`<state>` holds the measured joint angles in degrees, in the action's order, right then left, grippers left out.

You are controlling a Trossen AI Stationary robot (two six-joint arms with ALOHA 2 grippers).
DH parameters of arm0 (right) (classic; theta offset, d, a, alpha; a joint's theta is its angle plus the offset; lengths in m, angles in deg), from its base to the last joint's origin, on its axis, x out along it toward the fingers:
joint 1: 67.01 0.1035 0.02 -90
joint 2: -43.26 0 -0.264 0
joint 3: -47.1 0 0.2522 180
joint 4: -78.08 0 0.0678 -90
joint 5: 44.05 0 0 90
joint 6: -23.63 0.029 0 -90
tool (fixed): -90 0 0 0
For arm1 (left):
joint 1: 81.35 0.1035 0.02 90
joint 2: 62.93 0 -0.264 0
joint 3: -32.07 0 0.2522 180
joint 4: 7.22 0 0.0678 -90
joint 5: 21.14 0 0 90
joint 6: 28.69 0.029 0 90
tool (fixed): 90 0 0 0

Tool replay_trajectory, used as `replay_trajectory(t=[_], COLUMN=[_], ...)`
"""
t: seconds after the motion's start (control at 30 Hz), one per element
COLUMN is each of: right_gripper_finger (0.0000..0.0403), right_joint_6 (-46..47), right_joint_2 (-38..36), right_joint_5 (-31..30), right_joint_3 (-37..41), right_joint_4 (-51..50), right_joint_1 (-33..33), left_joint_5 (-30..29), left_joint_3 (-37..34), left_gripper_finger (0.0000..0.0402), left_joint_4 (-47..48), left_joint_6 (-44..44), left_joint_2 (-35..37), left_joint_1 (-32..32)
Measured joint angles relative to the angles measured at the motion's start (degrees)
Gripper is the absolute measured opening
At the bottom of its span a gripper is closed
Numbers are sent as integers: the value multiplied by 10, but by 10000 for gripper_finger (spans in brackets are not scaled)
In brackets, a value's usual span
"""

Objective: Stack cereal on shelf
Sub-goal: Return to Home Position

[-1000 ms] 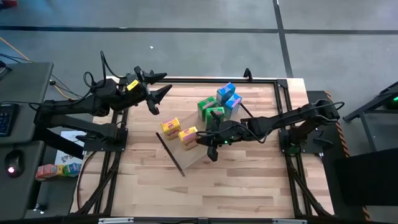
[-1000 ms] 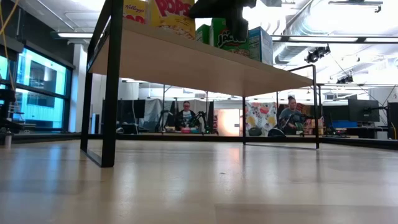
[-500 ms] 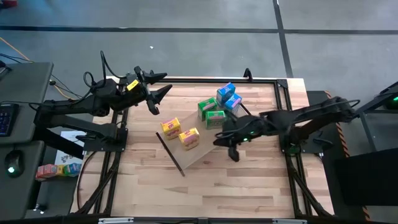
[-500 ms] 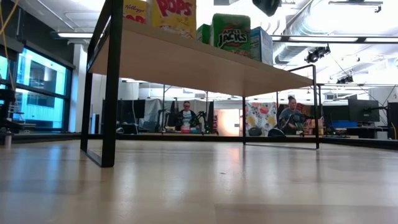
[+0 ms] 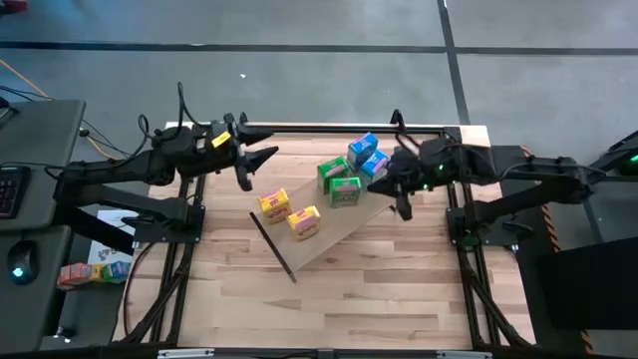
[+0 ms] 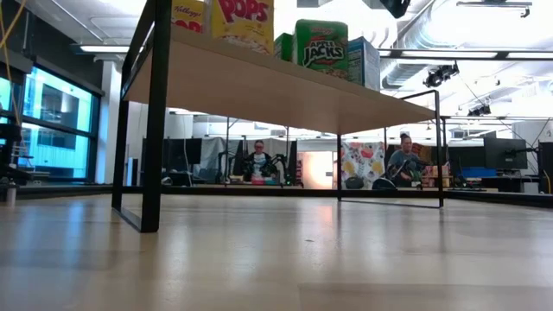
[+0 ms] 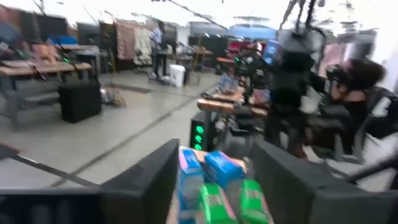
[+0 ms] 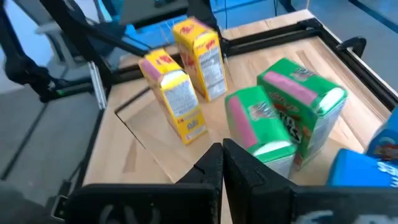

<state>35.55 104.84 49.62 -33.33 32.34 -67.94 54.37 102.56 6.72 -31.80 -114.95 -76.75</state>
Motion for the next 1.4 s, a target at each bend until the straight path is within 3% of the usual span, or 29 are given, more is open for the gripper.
replay_trajectory(t=[0.1, 0.23, 0.43, 0.83, 1.27, 1.4], right_gripper_finger=[0, 0, 0, 0, 0, 0], right_joint_6=[-2, -15, -14, 19, 60, 61], right_joint_2=[-8, -8, -8, -8, -8, -8], right_joint_5=[36, 60, 90, 99, 100, 100], right_joint_3=[0, 0, 0, 0, 0, 0], right_joint_4=[8, 26, 59, 89, 95, 94], right_joint_1=[-31, -60, -91, -119, -120, -117], left_joint_5=[17, 25, -8, -29, -13, 2], left_joint_3=[-4, -74, -222, -403, -500, -513], left_gripper_finger=[125, 17, 5, 0, 0, 0], left_joint_4=[30, 7, -142, -162, -134, -137], left_joint_6=[-17, -44, -72, -116, -129, -139], left_joint_2=[12, 45, 139, 340, 520, 517], left_joint_1=[-4, -22, -41, -46, -46, -47])
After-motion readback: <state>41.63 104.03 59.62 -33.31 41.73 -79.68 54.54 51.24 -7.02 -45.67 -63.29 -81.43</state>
